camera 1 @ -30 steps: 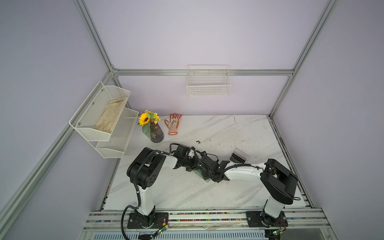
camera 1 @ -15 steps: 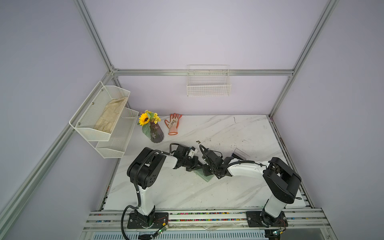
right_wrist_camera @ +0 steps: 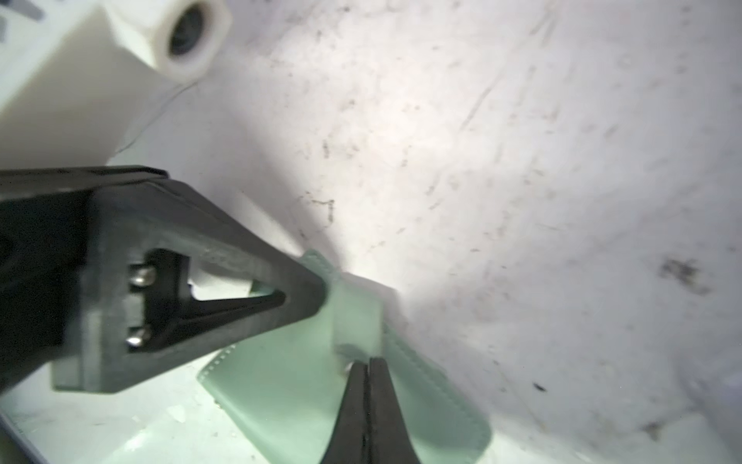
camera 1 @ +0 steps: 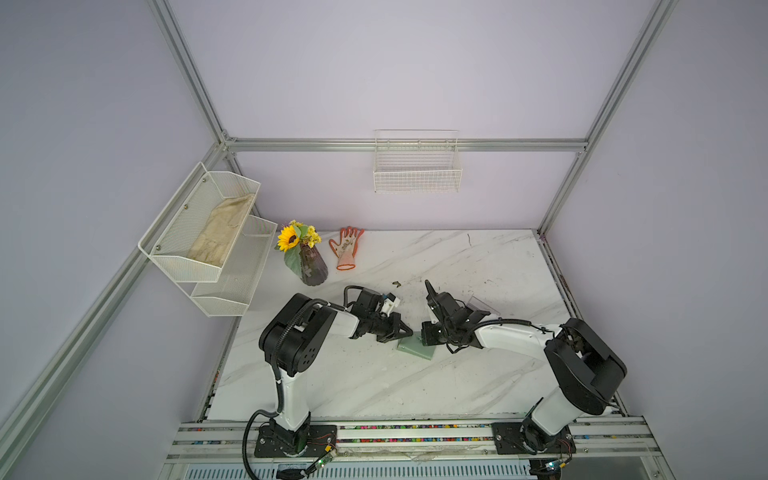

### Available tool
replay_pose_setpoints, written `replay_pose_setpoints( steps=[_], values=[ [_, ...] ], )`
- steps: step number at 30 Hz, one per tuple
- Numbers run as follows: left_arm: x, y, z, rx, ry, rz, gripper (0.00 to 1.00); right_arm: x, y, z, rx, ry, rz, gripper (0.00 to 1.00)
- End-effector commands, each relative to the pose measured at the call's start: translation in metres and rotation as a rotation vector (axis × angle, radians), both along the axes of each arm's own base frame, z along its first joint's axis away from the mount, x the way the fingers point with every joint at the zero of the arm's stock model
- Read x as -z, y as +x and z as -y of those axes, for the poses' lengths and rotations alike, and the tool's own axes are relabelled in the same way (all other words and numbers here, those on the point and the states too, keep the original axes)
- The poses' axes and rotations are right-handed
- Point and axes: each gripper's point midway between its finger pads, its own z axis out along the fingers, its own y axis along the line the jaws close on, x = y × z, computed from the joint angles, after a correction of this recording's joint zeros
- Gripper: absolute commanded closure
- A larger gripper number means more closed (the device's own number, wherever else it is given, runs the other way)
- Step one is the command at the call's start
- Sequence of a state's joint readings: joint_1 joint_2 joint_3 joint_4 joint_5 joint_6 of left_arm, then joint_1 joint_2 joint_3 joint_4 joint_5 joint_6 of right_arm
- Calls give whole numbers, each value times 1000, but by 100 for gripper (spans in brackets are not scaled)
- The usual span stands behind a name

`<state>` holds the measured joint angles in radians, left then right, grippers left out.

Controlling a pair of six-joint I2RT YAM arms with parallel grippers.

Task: Insert credit cards into a card holder
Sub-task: Open the card holder at the center of the board.

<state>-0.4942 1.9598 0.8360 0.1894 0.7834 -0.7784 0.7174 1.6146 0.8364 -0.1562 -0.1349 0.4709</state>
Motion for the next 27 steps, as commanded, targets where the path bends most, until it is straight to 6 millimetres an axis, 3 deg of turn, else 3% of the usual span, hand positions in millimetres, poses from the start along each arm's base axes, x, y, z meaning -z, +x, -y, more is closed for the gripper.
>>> replay_pose_setpoints(
  steps=[1,8,13,17,18,20,27],
  values=[
    [118,-83,-86,-74,525,-329,100,22,-17,31,45,-83,-91,100],
    [119,-83,-86,-73,525,-329,100,20,-15,27,-2,-72,-63,100],
    [119,-82,-85,-72,522,-329,100,-16,-8,11,-79,-32,59,98],
    [119,-83,-85,-72,523,-333,100,-47,-6,-2,-161,-60,182,79],
    [119,-83,-85,-71,522,-332,100,-50,-6,-4,-176,-67,194,70],
    [119,-83,-85,-70,520,-333,100,-51,-6,-8,-215,-99,200,65],
    [120,-84,-84,-52,522,-339,100,-25,-11,-21,-317,-267,182,64]
  ],
)
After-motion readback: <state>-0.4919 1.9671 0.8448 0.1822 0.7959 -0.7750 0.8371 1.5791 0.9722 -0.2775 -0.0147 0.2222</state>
